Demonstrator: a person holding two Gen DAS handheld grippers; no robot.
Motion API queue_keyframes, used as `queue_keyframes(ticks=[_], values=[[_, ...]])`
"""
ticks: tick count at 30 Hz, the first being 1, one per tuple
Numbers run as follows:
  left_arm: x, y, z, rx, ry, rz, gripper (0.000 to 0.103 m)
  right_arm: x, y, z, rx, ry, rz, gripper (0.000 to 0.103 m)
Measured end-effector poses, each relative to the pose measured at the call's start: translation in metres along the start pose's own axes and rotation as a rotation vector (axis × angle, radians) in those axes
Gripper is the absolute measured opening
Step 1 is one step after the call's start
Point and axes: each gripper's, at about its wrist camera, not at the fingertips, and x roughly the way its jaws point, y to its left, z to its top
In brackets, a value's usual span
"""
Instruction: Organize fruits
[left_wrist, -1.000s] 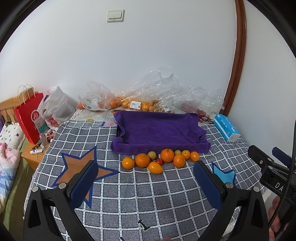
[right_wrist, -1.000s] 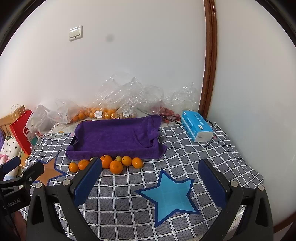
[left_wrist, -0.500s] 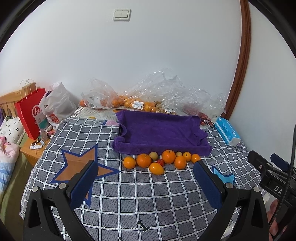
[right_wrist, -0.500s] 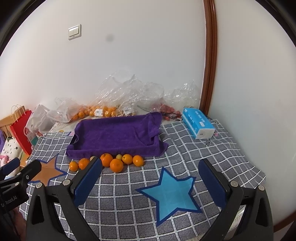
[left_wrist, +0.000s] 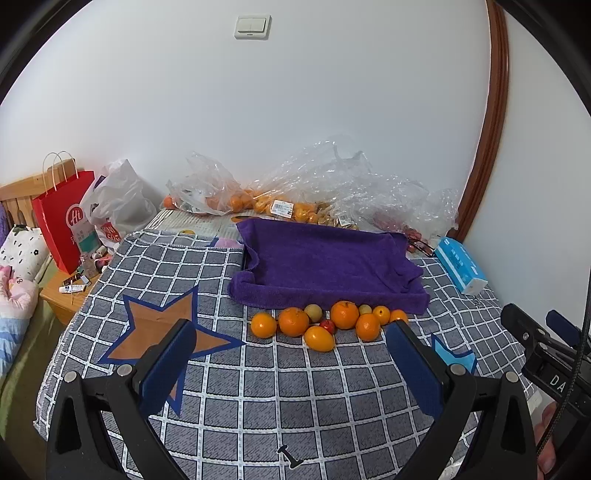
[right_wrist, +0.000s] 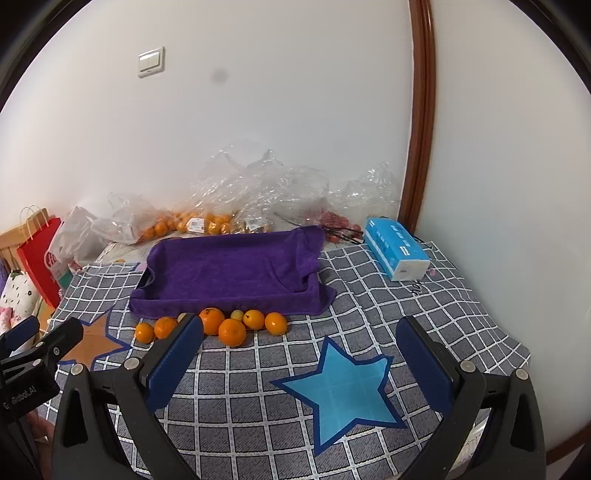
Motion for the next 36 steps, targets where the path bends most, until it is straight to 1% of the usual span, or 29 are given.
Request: queue_keyframes(ticks=[3, 5, 7, 10, 16, 21, 23, 24, 26, 29, 32, 34, 36], values=[[0.008, 0.000, 0.001, 0.007, 0.016, -0.008, 0.103, 0.007, -0.002, -0.002, 0.008, 0.014, -0.014, 0.102], [0.013, -0.001, 0.001, 0.019, 0.010, 0.005, 0.103, 0.013, -0.005, -0.002, 0.028, 0.036, -0.024, 0.102], [0.018, -0.001, 0.002, 0.041, 0.006, 0.015, 0.103, 0.020, -0.007, -0.001, 0.046, 0.048, -0.004, 0.102], [0.029, -0.001, 0.004, 0.062, 0.019, 0.024, 0.103, 0.031, -0.010, -0.001, 0.063, 0.059, 0.050, 0.102], [0.052, 0.009, 0.006, 0.050, 0.039, 0.016, 0.103, 0.057, -0.008, -0.004, 0.058, 0.078, 0.088, 0.102], [0.079, 0.019, 0.007, 0.060, 0.081, 0.035, 0.103, 0.083, -0.003, -0.006, 0.030, 0.078, 0.120, 0.102], [0.091, 0.027, 0.006, 0.055, 0.101, 0.039, 0.101, 0.097, -0.001, -0.008, 0.018, 0.097, 0.130, 0.102], [0.096, 0.031, 0.004, 0.053, 0.105, 0.053, 0.097, 0.105, 0.000, -0.010, 0.016, 0.115, 0.138, 0.102], [0.104, 0.038, 0.003, 0.048, 0.113, 0.070, 0.096, 0.122, 0.004, -0.014, -0.010, 0.149, 0.174, 0.102], [0.120, 0.050, -0.001, 0.029, 0.147, 0.085, 0.095, 0.139, 0.006, -0.019, -0.021, 0.153, 0.171, 0.096], [0.132, 0.058, -0.004, 0.024, 0.167, 0.084, 0.090, 0.156, 0.010, -0.021, -0.064, 0.166, 0.157, 0.092], [0.139, 0.062, -0.005, 0.027, 0.169, 0.079, 0.089, 0.165, 0.011, -0.019, -0.094, 0.168, 0.147, 0.082], [0.144, 0.064, -0.003, 0.024, 0.170, 0.083, 0.089, 0.175, 0.012, -0.018, -0.118, 0.172, 0.143, 0.080]])
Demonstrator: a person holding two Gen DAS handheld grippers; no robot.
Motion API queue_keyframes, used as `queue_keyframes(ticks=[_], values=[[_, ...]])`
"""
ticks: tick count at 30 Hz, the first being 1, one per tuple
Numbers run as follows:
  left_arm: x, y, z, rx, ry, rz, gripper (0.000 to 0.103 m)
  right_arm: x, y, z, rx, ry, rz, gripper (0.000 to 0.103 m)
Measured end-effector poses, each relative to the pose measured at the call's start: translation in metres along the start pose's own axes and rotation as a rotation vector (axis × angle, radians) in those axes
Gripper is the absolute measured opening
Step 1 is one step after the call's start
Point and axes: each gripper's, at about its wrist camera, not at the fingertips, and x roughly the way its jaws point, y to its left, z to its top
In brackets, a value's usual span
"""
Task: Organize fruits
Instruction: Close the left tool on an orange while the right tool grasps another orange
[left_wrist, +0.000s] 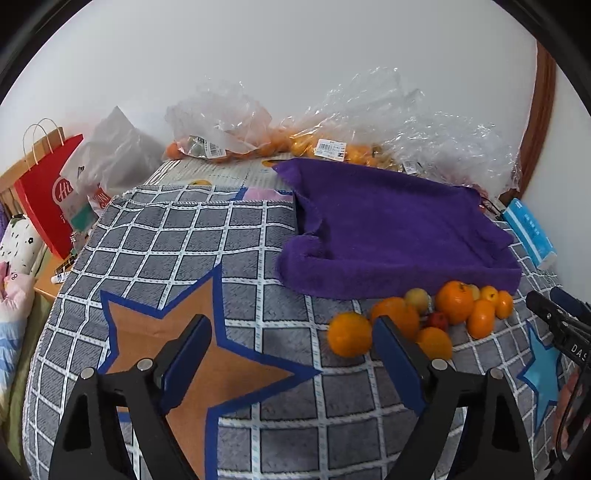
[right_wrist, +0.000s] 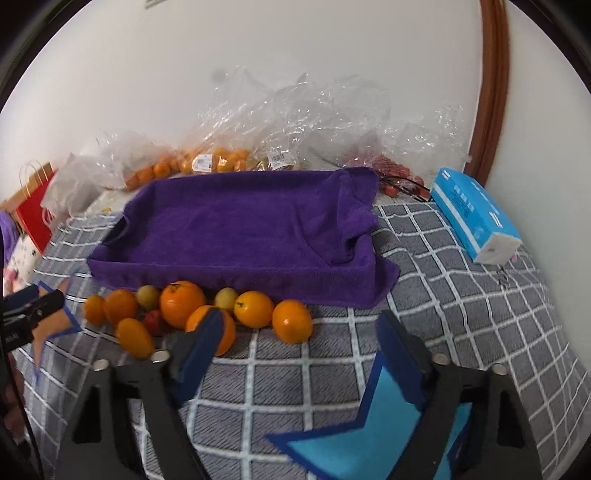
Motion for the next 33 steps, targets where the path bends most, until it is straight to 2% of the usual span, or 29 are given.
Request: queue_keyframes(ticks=[3, 7, 14, 16, 17, 22, 26, 30, 33], values=[[0.006, 0.001, 0.005, -0.007, 0.001, -0.038, 0.089, 0.016, -0.002, 0.003, -0.015, 0.032, 0.027, 0.077], [0.012, 0.001, 0.007, -0.012, -0.009, -0.064, 0.089, 0.038, -0.008, 0.000, 0.012, 0.096, 0.076, 0.060], [0.022, 0.000, 0.005, -0.024, 0.031, -0.163, 0.089, 0.051, -0.006, -0.008, -0.017, 0.104, 0.109, 0.048], [0.023, -0.001, 0.005, -0.026, 0.043, -0.181, 0.086, 0.054, -0.004, -0.011, -0.025, 0.112, 0.128, 0.035], [0.024, -0.003, 0.004, -0.023, 0.048, -0.185, 0.084, 0.055, -0.004, -0.012, -0.033, 0.112, 0.122, 0.032], [0.028, -0.011, 0.002, 0.022, 0.070, -0.162, 0.076, 0.051, -0.002, -0.017, -0.063, 0.090, 0.122, 0.032], [0.030, -0.013, 0.000, 0.040, 0.082, -0.154, 0.075, 0.043, -0.007, -0.021, -0.076, 0.071, 0.116, 0.032], [0.036, -0.017, -0.002, 0.053, 0.103, -0.158, 0.064, 0.045, -0.015, -0.026, -0.049, 0.080, 0.127, 0.032], [0.040, -0.019, -0.005, 0.065, 0.115, -0.158, 0.051, 0.047, -0.017, -0.026, -0.039, 0.076, 0.132, 0.032]])
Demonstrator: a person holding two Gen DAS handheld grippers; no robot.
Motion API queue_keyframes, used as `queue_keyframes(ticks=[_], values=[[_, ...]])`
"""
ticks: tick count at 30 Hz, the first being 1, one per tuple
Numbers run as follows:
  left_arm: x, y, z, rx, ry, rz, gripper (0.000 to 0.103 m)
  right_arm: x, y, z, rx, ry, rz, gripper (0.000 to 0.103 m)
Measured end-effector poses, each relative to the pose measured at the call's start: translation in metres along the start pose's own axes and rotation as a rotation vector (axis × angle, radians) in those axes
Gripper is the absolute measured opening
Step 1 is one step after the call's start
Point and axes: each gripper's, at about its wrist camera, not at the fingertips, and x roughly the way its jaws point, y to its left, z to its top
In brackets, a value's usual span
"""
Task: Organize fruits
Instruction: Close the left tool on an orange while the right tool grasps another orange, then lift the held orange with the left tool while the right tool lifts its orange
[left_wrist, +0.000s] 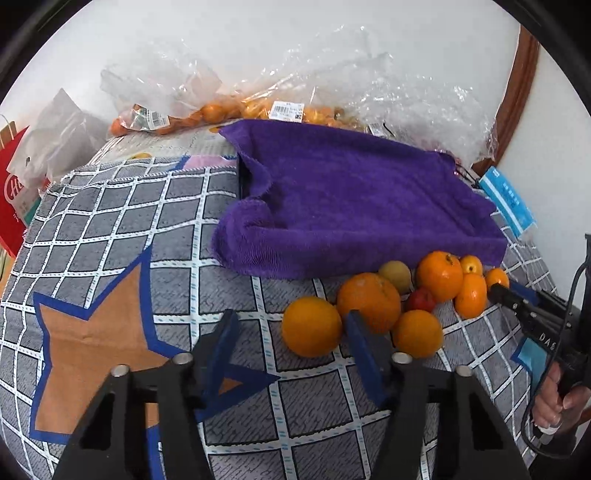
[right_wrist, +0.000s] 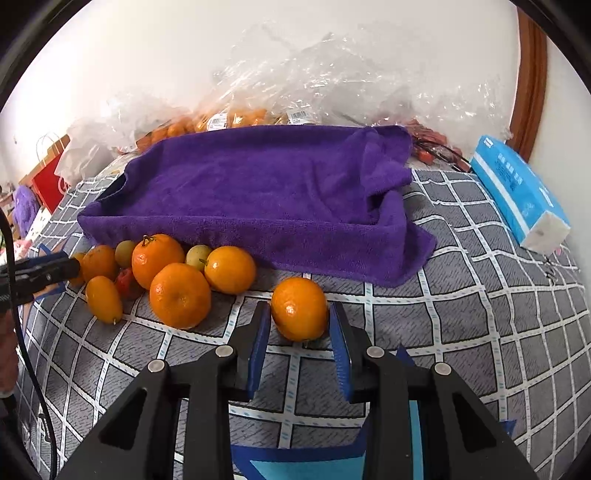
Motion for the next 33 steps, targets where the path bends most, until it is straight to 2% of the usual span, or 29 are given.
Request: queue_keyframes(ticks=[3, 6, 11, 17, 22, 26, 33], values=[[0.000, -0.002, 0.000, 0.002, -0.007, -0.026, 0.041, 0.001, 0.001, 0.001, -0.003, -0.002, -0.008, 0.032], [0.000, -0.006, -0.001, 0.025, -0.012, -0.029, 0.034, 0.007, 0.003, 0.004, -0.008, 0.013, -0.025, 0.038], [-0.004, -0.006, -0.001, 0.026, -0.007, -0.022, 0.034, 0.006, 0.005, 0.004, -0.014, 0.000, -0.018, 0.032], [-0.010, 0.004, -0.002, 0.036, 0.001, 0.063, 0.034, -0.004, -0.003, -0.004, 0.007, -0.006, -0.028, 0.032], [0.003, 0.005, -0.004, 0.032, 0.002, 0.045, 0.036, 0.000, -0.008, -0.002, 0.043, 0.009, -0.020, 0.032], [0.004, 0.003, -0.006, 0.042, -0.029, 0.048, 0.036, 0.002, -0.004, 0.003, 0.018, 0.001, -0.038, 0.033], [0.004, 0.010, -0.006, -0.006, -0.036, 0.014, 0.036, 0.012, -0.011, 0.007, 0.053, 0.012, -0.035, 0.035]])
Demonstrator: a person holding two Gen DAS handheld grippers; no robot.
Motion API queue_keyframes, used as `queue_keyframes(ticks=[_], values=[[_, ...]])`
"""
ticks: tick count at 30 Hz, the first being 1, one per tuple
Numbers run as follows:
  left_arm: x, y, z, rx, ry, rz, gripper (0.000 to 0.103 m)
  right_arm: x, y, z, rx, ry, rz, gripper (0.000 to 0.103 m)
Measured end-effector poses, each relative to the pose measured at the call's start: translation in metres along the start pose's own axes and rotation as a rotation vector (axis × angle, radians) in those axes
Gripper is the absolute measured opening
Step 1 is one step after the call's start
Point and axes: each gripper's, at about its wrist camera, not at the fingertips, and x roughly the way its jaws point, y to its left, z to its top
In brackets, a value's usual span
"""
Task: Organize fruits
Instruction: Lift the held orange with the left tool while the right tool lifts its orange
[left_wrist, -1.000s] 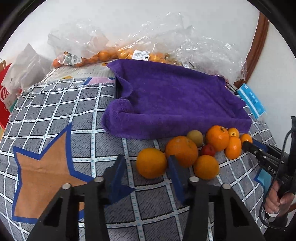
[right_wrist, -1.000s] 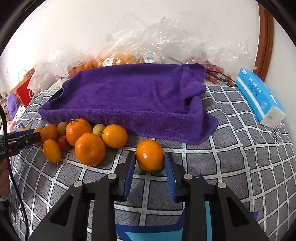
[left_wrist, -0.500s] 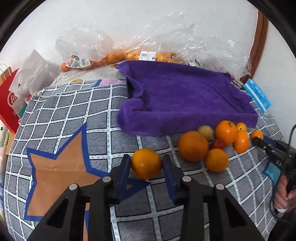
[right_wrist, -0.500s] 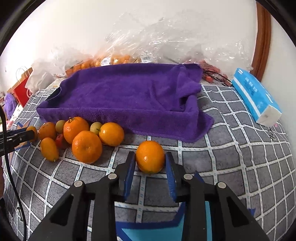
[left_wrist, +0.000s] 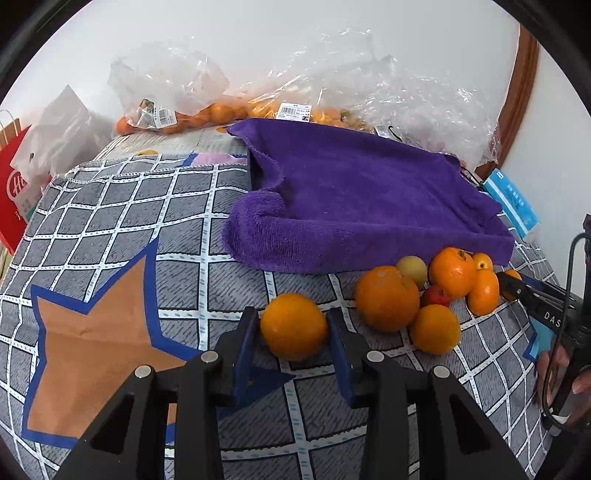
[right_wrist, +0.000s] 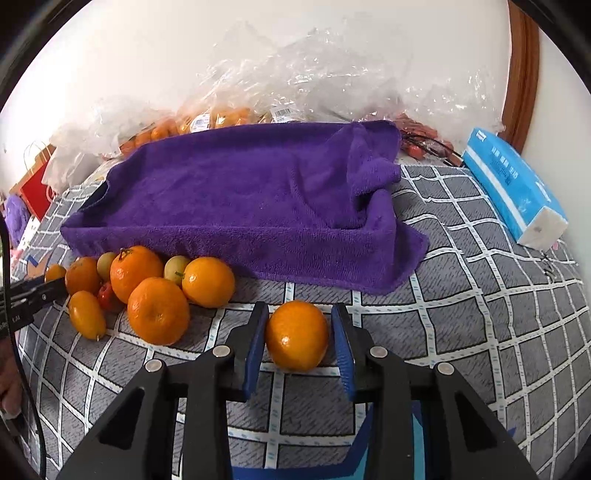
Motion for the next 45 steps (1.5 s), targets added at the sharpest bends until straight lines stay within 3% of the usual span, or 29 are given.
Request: queue_keyframes(ticks=[7, 15, 19, 30, 37, 45], values=[[0.000, -0.002, -0.001, 0.001, 0.000, 0.003, 0.036, 0.005, 0.000, 0.001, 0.001, 0.026, -0.006, 0.036], [-0.002, 0.007, -0.003, -0.052, -0.015, -0.053, 0.033, 0.003, 0.003, -0.002, -0.018, 0.033, 0.002, 0.043], [-0.007, 0.010, -0.005, -0.073, -0.037, -0.059, 0.033, 0.001, 0.002, -0.004, -0.011, 0.021, -0.006, 0.032], [-0.018, 0.013, -0.006, -0.097, -0.104, -0.078, 0.033, -0.017, -0.005, -0.007, 0.022, -0.069, 0.006, 0.032], [-0.026, 0.013, -0.004, -0.106, -0.126, -0.062, 0.033, -0.020, -0.007, -0.006, 0.050, -0.047, 0.033, 0.032], [-0.063, 0.008, 0.013, -0.122, -0.147, -0.096, 0.033, -0.058, -0.003, 0.012, 0.047, -0.097, 0.031, 0.032]])
